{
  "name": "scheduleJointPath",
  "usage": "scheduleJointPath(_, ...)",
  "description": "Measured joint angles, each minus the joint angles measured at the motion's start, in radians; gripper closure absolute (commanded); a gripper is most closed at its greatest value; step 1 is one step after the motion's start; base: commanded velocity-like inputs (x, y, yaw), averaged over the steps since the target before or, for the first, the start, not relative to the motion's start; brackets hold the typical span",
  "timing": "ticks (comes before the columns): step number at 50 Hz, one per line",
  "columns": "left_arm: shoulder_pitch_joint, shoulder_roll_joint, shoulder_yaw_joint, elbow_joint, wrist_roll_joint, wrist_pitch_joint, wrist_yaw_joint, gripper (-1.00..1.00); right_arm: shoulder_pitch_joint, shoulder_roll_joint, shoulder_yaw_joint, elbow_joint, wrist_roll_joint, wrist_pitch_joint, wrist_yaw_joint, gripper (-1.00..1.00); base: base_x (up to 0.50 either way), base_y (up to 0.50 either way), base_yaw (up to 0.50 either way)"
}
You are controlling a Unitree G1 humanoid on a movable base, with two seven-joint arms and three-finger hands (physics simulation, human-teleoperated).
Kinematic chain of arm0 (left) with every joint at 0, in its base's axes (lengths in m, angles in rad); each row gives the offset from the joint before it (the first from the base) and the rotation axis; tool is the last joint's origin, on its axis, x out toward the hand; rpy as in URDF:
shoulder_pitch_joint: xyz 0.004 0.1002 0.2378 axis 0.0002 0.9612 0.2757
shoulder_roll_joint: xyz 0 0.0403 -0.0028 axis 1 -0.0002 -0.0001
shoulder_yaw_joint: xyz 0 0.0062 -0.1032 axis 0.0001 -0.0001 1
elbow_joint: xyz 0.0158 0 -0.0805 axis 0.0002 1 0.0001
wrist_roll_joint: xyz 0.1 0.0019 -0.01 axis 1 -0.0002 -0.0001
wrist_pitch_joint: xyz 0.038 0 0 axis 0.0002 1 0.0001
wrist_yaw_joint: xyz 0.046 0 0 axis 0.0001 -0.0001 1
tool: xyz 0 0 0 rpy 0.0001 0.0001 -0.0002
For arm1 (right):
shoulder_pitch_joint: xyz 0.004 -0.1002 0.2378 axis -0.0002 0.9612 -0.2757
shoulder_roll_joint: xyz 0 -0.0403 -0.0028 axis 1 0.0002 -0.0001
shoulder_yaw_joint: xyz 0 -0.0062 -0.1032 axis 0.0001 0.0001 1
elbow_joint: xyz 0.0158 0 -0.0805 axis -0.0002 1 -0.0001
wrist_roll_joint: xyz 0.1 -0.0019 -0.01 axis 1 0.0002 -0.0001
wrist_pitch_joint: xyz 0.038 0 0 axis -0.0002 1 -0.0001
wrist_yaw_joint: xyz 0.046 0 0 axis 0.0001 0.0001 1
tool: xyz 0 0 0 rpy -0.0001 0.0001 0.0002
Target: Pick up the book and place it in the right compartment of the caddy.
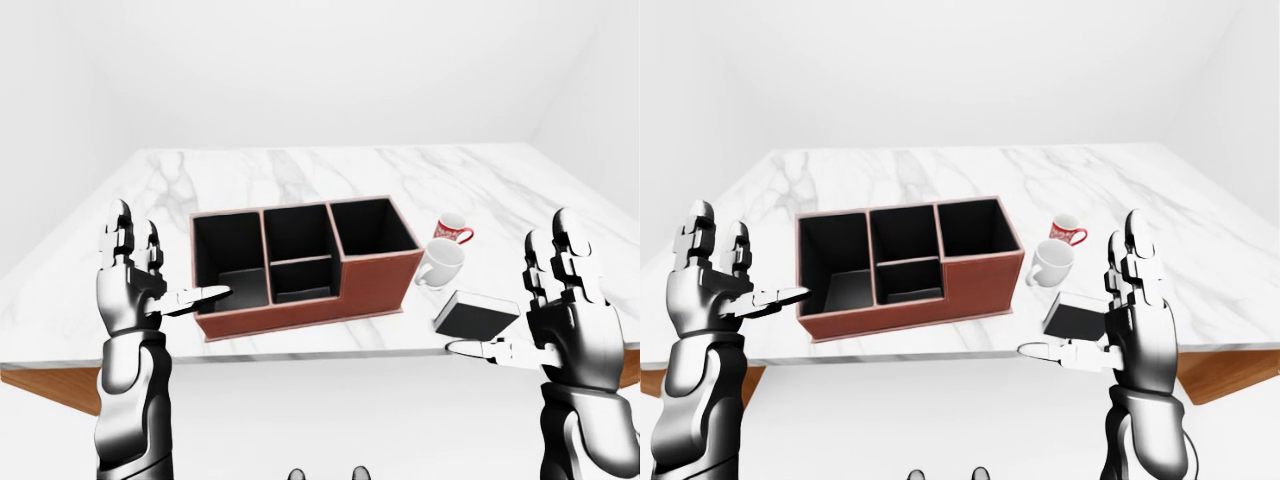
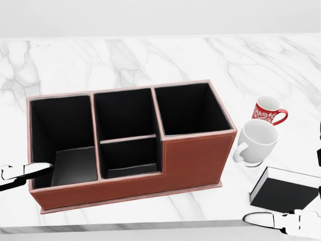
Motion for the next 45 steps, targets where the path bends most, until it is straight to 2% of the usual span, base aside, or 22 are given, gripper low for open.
scheduleJointPath(35, 0.002, 0.000, 0.003, -0.003, -0.002, 0.000, 0.002, -1.00, 0.003, 0.001, 0.005, 0.005, -0.003, 0.000, -0.001, -1.00, 0.22, 0.00, 0.00)
scheduleJointPath(45, 0.001, 0.000, 0.003, -0.002, -0.003, 0.000, 0.002, -1.00, -0.002, -0.003, 0.008, -0.007, 0.005, 0.000, 0.006, -1.00, 0.01, 0.00, 0.00)
